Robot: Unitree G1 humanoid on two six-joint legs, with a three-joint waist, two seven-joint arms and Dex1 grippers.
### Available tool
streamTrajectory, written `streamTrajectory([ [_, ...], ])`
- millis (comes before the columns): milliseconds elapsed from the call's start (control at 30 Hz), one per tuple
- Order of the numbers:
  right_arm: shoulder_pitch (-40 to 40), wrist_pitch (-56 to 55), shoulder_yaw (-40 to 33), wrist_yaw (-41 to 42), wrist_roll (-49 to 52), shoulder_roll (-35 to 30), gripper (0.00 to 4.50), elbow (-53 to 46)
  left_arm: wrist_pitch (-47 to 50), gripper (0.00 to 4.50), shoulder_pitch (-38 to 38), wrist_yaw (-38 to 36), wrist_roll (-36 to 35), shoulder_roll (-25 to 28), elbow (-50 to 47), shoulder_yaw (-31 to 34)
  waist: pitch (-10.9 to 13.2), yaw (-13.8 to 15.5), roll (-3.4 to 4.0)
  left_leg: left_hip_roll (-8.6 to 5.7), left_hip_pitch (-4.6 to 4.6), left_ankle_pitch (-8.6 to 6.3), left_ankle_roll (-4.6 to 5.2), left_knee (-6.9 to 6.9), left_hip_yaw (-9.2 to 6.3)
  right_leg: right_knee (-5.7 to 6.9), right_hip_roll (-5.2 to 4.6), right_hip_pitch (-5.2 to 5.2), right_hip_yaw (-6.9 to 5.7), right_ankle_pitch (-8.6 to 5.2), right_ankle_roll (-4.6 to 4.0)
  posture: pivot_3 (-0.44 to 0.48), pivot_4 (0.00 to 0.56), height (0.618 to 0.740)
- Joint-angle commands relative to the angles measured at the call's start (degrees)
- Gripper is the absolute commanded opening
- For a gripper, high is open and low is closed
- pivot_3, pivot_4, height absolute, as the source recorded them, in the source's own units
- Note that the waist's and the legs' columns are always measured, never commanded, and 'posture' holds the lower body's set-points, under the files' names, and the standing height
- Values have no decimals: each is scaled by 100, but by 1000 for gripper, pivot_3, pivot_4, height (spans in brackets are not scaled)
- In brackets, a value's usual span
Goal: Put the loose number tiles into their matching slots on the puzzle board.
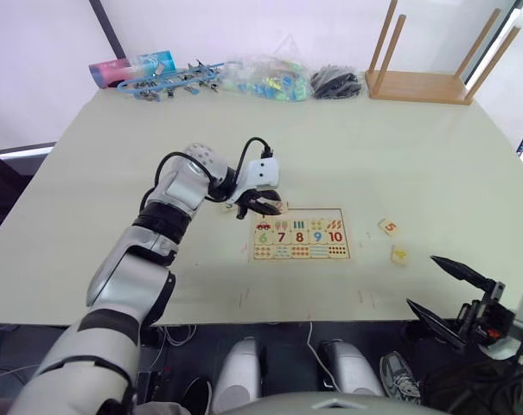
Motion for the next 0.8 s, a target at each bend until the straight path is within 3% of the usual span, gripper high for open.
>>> streamTrajectory([
  [33, 38, -149, -27, -70, 36, 42, 4500, -156, 86, 992, -31, 71, 72, -40, -91, 54, 0, 0, 0, 0, 0, 0, 0, 0, 0, 0, 0, 0, 0, 0, 0, 0, 150, 740],
  [800, 71, -289, 4, -108, 31, 64, 4500, -62, 291, 992, -132, -24, 168, -221, -82, 44, 0, -1, 0, 0, 0, 0, 0, 0, -1, 0, 0, 0, 0, 0, -1, 0, 150, 740],
])
